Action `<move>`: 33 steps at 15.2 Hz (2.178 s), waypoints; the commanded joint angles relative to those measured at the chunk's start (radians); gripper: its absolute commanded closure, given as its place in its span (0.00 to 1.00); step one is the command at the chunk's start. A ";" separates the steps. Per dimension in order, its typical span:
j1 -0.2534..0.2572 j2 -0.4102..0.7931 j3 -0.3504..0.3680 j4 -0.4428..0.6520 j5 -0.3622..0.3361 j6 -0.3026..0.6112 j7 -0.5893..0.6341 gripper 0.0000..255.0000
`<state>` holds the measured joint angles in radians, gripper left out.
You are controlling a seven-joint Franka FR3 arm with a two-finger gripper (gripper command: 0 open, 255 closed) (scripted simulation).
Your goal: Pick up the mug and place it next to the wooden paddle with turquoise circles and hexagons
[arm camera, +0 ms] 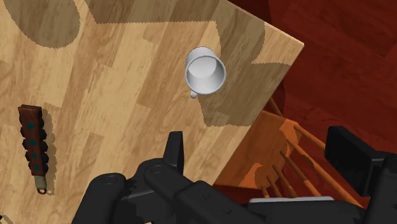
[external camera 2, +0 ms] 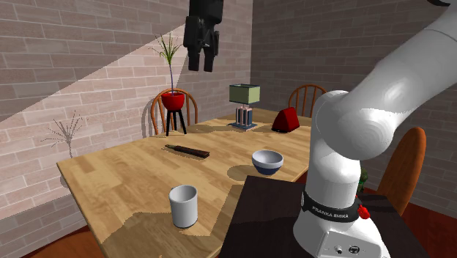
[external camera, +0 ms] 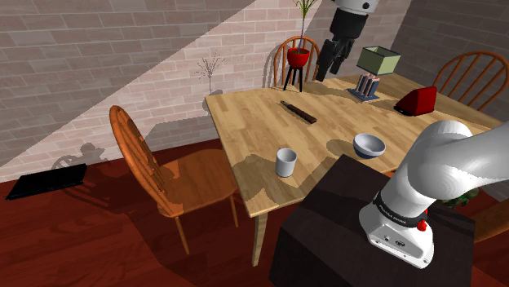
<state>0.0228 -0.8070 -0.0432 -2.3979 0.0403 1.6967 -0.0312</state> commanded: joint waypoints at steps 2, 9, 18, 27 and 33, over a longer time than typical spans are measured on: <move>0.001 0.011 0.007 -0.024 0.000 0.029 0.007 0.00; 0.006 0.131 0.058 -0.160 0.001 0.240 0.058 0.00; 0.005 0.394 0.121 -0.251 -0.015 0.531 0.137 0.00; -0.014 0.756 0.172 -0.232 -0.103 0.807 0.264 0.00; -0.016 0.891 0.168 -0.216 -0.163 0.908 0.320 0.00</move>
<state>0.0094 0.0661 0.1284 -2.6142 -0.1136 2.5867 0.2856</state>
